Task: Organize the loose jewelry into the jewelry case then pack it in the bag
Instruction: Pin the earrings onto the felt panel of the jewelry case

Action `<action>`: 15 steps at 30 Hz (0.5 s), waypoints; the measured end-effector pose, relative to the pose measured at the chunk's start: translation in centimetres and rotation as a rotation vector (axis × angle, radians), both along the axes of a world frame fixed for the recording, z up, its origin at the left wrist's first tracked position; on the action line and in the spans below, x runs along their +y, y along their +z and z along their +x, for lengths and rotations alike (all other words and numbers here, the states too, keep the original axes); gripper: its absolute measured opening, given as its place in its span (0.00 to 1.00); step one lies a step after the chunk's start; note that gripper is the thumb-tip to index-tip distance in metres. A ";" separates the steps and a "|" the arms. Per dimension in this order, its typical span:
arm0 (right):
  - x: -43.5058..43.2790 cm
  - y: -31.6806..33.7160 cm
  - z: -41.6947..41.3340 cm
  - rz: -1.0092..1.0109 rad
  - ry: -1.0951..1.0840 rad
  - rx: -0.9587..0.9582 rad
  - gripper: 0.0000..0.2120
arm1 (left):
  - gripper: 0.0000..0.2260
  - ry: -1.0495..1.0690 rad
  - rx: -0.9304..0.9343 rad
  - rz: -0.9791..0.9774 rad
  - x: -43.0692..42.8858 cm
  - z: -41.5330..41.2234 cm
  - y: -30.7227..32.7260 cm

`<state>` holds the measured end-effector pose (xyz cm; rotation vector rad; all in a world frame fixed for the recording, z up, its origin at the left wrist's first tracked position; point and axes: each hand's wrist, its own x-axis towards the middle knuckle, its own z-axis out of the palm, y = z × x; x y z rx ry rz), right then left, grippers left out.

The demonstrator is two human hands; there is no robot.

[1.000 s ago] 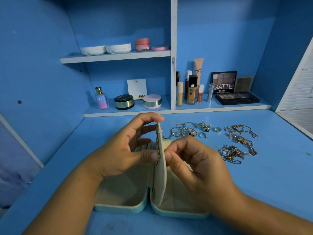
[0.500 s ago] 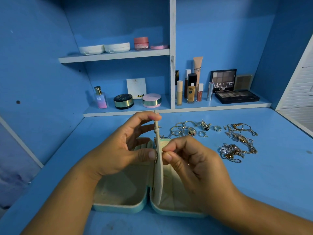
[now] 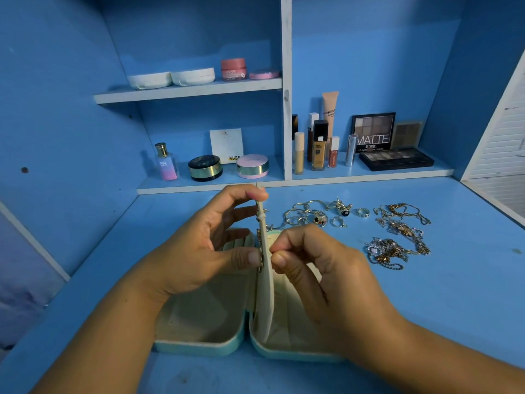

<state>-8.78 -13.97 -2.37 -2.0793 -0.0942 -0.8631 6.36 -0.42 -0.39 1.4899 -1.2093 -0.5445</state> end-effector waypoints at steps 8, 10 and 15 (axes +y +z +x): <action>0.3 0.1 -0.2 -0.019 -0.046 -0.021 0.06 | 0.29 0.003 -0.022 0.001 -0.1 -0.1 0.0; 0.4 0.2 -0.1 -0.009 -0.055 -0.034 0.06 | 0.29 0.004 -0.024 -0.001 -0.1 -0.1 0.0; 0.2 0.3 -0.2 0.183 0.076 0.004 0.10 | 0.28 -0.001 0.003 -0.015 0.0 -0.1 -0.1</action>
